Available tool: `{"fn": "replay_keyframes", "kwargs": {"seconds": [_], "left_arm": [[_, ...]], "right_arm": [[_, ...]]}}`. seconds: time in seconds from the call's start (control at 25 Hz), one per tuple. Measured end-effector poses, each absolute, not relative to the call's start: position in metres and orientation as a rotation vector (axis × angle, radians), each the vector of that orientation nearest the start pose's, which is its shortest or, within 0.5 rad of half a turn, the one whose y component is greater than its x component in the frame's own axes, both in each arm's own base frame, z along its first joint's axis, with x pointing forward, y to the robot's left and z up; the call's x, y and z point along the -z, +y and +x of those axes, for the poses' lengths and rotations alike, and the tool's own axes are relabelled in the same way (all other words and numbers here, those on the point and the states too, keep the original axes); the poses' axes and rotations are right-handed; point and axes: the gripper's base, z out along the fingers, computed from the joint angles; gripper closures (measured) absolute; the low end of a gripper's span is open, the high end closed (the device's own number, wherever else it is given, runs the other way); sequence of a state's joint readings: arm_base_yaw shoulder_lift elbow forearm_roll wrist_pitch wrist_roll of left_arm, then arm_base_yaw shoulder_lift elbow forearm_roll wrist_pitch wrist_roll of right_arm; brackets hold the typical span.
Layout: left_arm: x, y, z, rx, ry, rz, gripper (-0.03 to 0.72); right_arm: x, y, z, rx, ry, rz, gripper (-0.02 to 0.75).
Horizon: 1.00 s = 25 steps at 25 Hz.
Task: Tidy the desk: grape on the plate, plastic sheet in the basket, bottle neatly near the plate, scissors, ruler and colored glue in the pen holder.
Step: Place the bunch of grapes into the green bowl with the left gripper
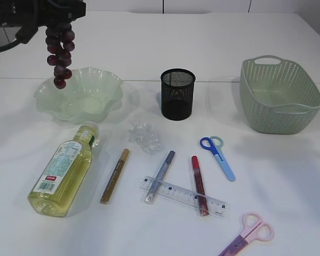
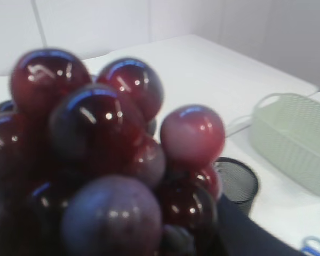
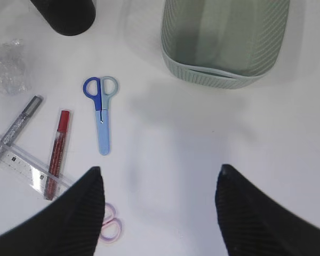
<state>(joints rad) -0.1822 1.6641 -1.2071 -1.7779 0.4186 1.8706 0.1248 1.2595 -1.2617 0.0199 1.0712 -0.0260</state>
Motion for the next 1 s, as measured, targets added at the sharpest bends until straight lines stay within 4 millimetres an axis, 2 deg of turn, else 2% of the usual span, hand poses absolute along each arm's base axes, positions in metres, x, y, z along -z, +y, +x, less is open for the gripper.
{"fn": "replay_keyframes", "kwargs": {"seconds": [0.32, 0.48, 0.6, 0.72, 0.88, 1.0], "left_arm": [[-0.285, -0.11, 0.427, 0.396, 1.807, 0.481, 0.466], [-0.258, -0.107, 0.452, 0.383, 1.851, 0.464, 0.466], [-0.229, -0.097, 0.468, 0.371, 1.909, 0.435, 0.466], [-0.203, -0.086, 0.476, 0.359, 1.966, 0.408, 0.465], [-0.184, -0.078, 0.481, 0.344, 2.01, 0.383, 0.433], [-0.178, -0.078, 0.482, 0.346, 2.021, 0.382, 0.322]], "right_arm": [[-0.372, 0.032, 0.246, -0.063, 2.558, -0.188, 0.23], [-0.372, 0.032, 0.245, -0.063, 2.56, -0.188, 0.23], [-0.372, 0.032, 0.245, -0.063, 2.56, -0.188, 0.231], [-0.372, 0.033, 0.245, -0.07, 2.561, -0.186, 0.231], [-0.372, 0.033, 0.245, -0.079, 2.561, -0.185, 0.232], [-0.371, 0.034, 0.246, -0.081, 2.566, -0.184, 0.232]]}}
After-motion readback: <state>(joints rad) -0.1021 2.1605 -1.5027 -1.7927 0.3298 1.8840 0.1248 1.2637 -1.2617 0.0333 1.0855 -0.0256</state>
